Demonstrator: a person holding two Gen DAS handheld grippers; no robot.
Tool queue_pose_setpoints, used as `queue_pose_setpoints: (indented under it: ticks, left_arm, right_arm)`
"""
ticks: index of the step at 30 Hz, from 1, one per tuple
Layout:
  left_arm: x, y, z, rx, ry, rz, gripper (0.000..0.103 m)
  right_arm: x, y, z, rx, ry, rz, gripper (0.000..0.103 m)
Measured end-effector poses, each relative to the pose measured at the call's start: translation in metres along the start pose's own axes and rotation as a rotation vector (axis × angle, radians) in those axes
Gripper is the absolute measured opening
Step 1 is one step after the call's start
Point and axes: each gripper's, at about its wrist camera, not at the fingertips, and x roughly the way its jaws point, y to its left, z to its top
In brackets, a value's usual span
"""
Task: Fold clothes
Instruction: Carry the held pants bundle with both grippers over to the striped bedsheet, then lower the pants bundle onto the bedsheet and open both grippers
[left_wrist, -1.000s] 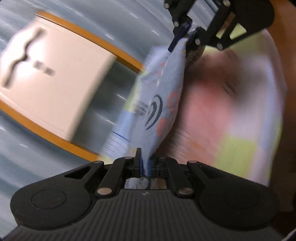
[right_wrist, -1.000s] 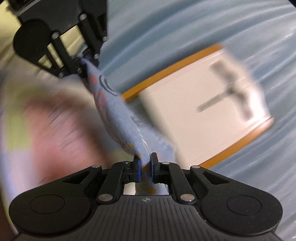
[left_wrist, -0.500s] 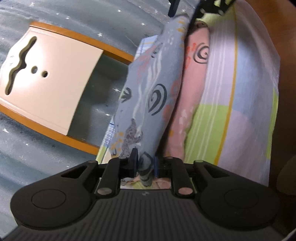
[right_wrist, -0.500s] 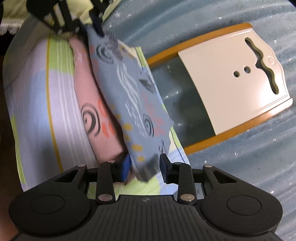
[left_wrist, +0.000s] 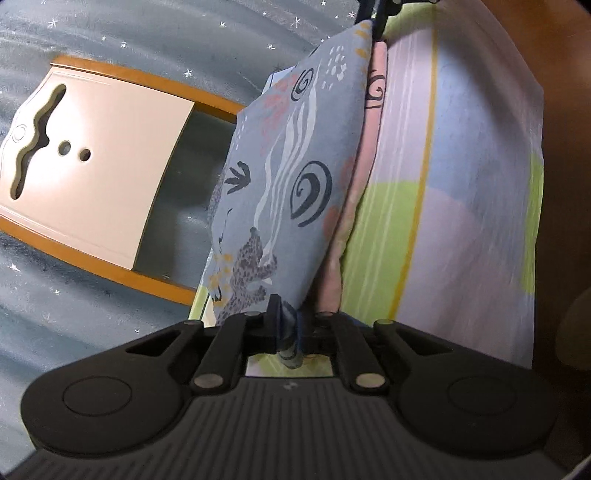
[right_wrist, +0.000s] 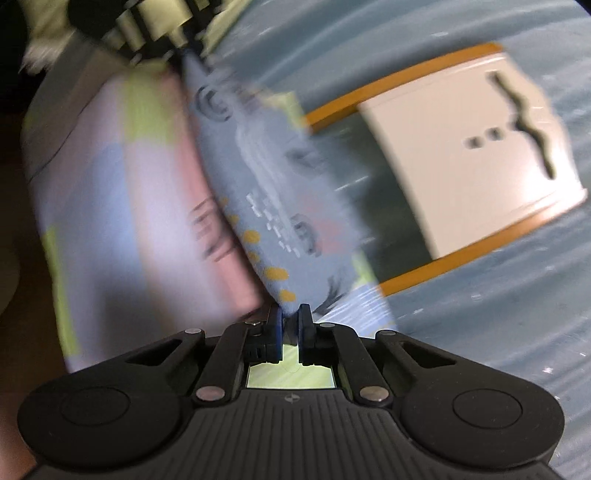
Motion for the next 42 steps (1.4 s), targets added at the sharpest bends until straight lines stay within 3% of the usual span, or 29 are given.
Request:
queue_pose_setpoints:
  ticks: [3,7,14,19,23,30,32,35,39,42]
  left_arm:
    - [-0.006,0.007,-0.001,-0.033,0.000,-0.001,0.011]
    - [-0.020,0.011,-0.006,-0.059,-0.017,0.014,0.013]
    - [-0.021,0.007,-0.006,-0.062,-0.016,0.007,0.013]
    - [-0.022,0.005,-0.009,-0.049,-0.002,-0.016,0.011]
    - [-0.033,0.017,-0.019,-0.138,0.005,-0.032,0.012]
    - [-0.052,0.057,-0.034,-0.399,0.004,-0.007,0.012]
    - [-0.053,0.069,-0.030,-0.487,-0.022,-0.012,0.012]
    - [-0.045,0.079,-0.017,-0.602,-0.062,-0.081,0.012]
    - [-0.020,0.067,-0.011,-0.624,0.001,-0.165,0.012]
    - [-0.015,0.055,-0.019,-0.634,0.028,-0.178,0.012]
  right_arm:
    - [0.002,0.006,-0.003,0.000,0.012,-0.010,0.004]
    - [-0.003,0.003,-0.005,0.025,0.021,-0.027,0.020]
    - [-0.017,-0.008,0.005,0.169,-0.055,0.002,0.029]
    - [-0.002,-0.003,0.013,0.155,-0.040,0.034,0.029]
    - [-0.003,-0.009,0.009,0.214,-0.026,0.062,0.029]
    - [-0.027,-0.042,0.002,0.478,-0.065,0.110,0.029]
    - [-0.028,-0.054,-0.001,0.607,-0.083,0.140,0.029]
    - [-0.019,-0.072,-0.005,0.851,-0.102,0.216,0.029]
    - [0.002,-0.081,-0.014,1.107,-0.096,0.301,0.029]
    - [0.008,-0.074,-0.019,1.113,-0.069,0.315,0.028]
